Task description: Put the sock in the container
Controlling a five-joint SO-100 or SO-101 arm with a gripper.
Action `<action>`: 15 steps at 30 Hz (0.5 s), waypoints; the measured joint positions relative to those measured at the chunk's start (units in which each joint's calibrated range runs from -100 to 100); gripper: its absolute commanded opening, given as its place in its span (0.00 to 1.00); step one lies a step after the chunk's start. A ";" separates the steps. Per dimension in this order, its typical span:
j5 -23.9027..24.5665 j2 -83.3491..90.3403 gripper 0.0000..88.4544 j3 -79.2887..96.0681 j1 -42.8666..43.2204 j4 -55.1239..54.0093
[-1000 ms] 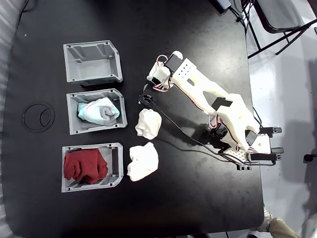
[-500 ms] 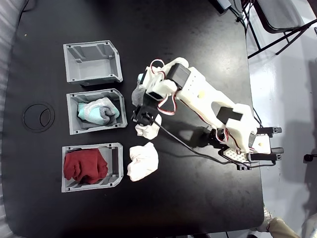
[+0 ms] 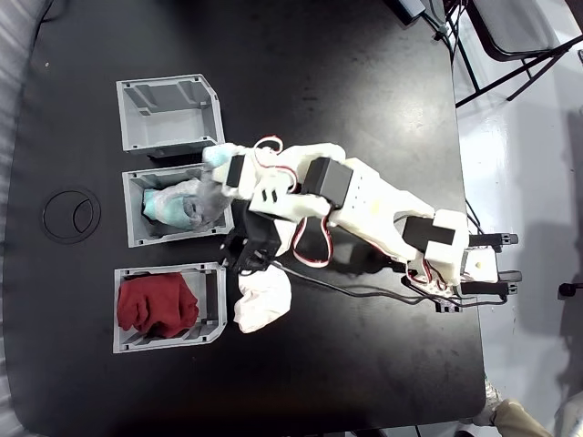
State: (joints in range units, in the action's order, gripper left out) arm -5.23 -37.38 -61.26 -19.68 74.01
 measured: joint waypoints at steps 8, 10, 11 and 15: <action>-0.05 -0.42 0.02 0.00 1.27 -13.37; -0.05 -1.93 0.02 0.00 2.01 -16.23; -0.05 -3.01 0.02 0.00 2.01 -17.75; -0.05 -6.53 0.02 0.00 1.48 -22.12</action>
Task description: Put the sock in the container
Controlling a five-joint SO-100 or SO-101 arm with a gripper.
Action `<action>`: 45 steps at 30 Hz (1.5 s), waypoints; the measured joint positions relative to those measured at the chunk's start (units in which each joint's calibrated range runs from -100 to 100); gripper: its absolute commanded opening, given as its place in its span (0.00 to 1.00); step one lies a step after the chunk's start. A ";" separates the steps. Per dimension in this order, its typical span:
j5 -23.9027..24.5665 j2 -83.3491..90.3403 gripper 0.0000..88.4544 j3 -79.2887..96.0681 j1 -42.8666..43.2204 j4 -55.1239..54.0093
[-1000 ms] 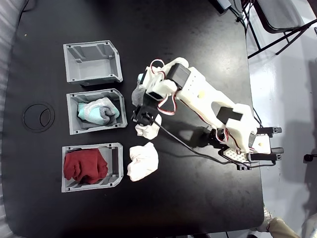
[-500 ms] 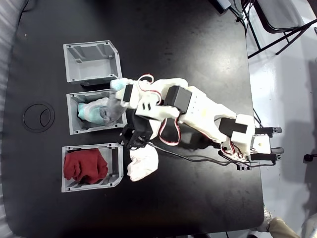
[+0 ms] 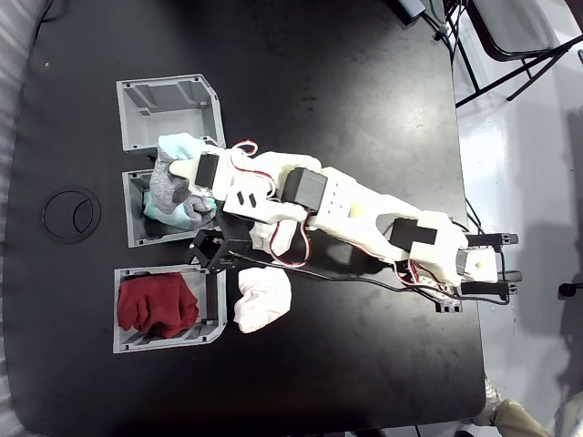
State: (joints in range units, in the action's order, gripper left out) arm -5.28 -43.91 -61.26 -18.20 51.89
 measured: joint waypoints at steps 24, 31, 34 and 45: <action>0.00 -8.29 0.14 0.00 2.86 -2.52; 0.00 -8.29 0.38 0.00 2.86 -2.52; 0.00 -8.29 0.43 0.00 2.86 -2.52; 0.00 -8.29 0.45 0.00 2.86 -2.52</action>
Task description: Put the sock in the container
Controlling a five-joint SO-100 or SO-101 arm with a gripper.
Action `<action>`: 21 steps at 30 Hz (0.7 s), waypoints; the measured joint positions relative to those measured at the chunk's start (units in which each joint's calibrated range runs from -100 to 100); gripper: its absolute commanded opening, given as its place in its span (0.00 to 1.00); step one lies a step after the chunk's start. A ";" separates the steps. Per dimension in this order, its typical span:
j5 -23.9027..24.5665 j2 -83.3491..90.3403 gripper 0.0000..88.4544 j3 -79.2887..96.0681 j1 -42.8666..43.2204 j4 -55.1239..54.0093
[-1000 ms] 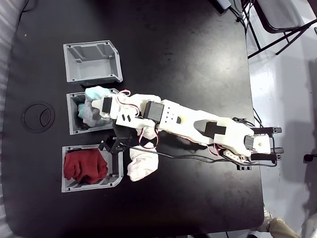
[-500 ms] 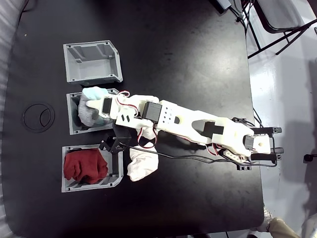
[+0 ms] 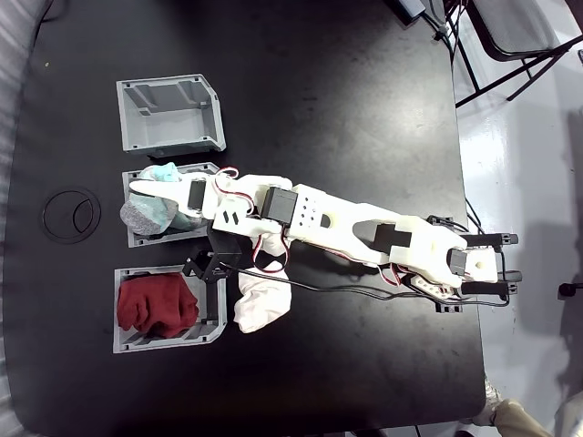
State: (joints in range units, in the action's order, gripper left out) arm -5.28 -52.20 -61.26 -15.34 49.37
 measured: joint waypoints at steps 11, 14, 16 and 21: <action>0.00 0.00 0.44 0.00 -0.11 13.04; 0.05 0.00 0.42 0.00 -0.21 20.27; 0.05 0.08 0.40 0.00 -0.21 24.73; 0.05 2.76 0.23 0.00 -0.21 31.03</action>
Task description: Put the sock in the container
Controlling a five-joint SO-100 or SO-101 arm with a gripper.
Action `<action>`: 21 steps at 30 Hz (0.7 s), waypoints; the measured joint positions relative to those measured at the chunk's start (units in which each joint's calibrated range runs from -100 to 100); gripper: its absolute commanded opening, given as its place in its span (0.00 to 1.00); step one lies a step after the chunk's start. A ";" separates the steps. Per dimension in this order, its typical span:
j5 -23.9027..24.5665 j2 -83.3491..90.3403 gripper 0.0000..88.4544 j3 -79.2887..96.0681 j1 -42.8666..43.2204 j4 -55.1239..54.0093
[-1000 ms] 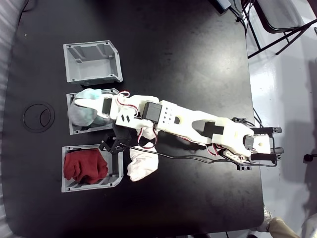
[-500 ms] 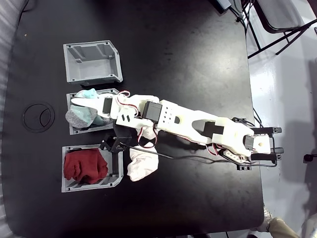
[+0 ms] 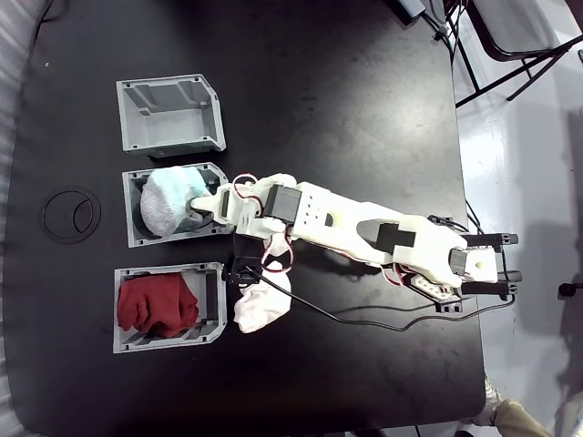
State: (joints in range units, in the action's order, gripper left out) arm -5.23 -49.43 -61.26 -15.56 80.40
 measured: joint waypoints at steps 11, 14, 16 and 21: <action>0.00 8.54 0.01 0.00 -0.21 8.24; 0.00 11.13 0.01 0.00 -0.32 12.28; 0.00 12.47 0.01 0.00 -0.32 14.47; 0.00 16.66 0.01 0.00 -0.32 17.75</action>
State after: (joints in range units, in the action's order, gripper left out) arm -5.23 -32.78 -61.26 -15.87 98.15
